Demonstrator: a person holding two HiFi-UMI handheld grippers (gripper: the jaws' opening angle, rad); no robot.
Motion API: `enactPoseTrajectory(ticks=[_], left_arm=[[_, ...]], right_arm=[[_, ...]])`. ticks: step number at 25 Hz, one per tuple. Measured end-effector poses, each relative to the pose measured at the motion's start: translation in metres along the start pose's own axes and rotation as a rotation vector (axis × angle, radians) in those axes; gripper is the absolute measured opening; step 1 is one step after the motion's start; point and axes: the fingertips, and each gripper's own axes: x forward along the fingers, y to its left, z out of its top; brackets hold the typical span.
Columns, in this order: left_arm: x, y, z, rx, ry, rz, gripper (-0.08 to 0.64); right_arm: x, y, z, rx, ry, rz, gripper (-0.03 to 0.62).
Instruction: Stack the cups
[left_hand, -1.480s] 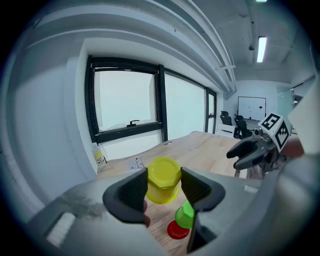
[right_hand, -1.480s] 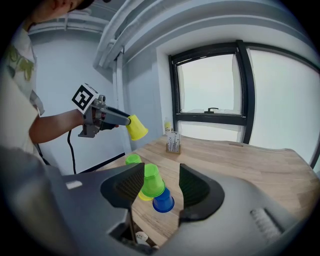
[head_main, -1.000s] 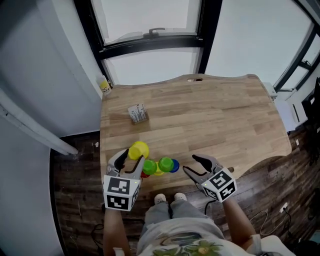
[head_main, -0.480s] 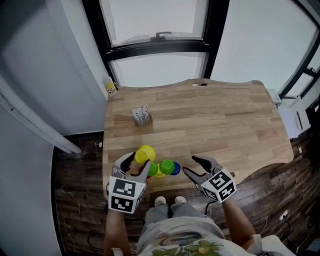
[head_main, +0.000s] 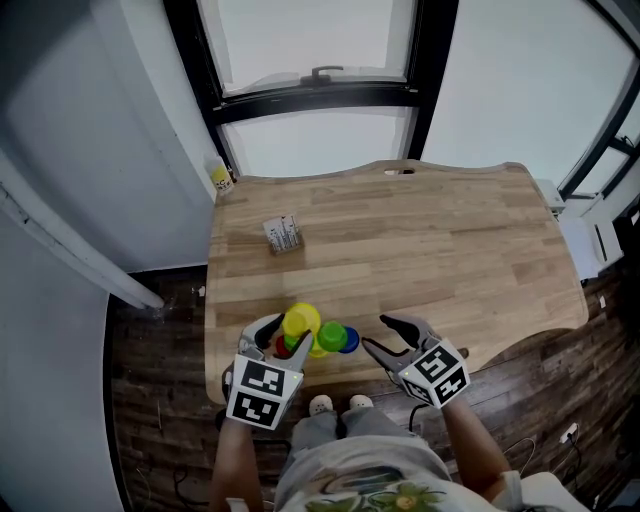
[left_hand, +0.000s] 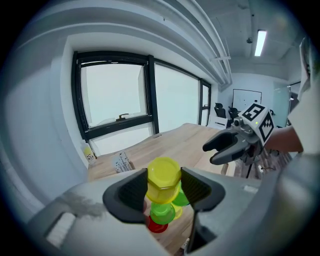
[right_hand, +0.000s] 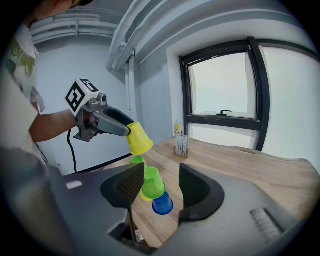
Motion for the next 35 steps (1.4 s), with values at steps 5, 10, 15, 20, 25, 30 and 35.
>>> enactPoseTrajectory(ticks=[5,10,15,20,25,30,35], left_arm=[[0.01,-0.009,-0.006,0.001,0.043,-0.039,0.221],[0.017,-0.017,-0.011,0.003,0.093,-0.073,0.221],[0.021,-0.02,-0.012,0.02,0.118,-0.084,0.221],[0.027,-0.02,-0.016,0.022,0.149,-0.087,0.221],[0.03,-0.02,-0.021,0.009,0.174,-0.096,0.221],[0.034,-0.02,-0.026,-0.002,0.19,-0.104,0.221],[0.036,-0.021,-0.024,-0.022,0.176,-0.11,0.221]], right_arm=[[0.0,0.002,-0.003,0.003,-0.001,0.01,0.21],[-0.001,0.002,-0.005,0.008,-0.003,0.014,0.212],[-0.003,0.0,-0.007,0.017,-0.001,0.012,0.21],[-0.004,-0.002,-0.009,0.023,-0.005,0.012,0.21],[-0.003,-0.002,-0.008,0.025,-0.008,0.016,0.21],[-0.001,-0.003,-0.009,0.027,-0.005,0.021,0.212],[-0.002,-0.005,-0.01,0.028,-0.002,0.021,0.212]])
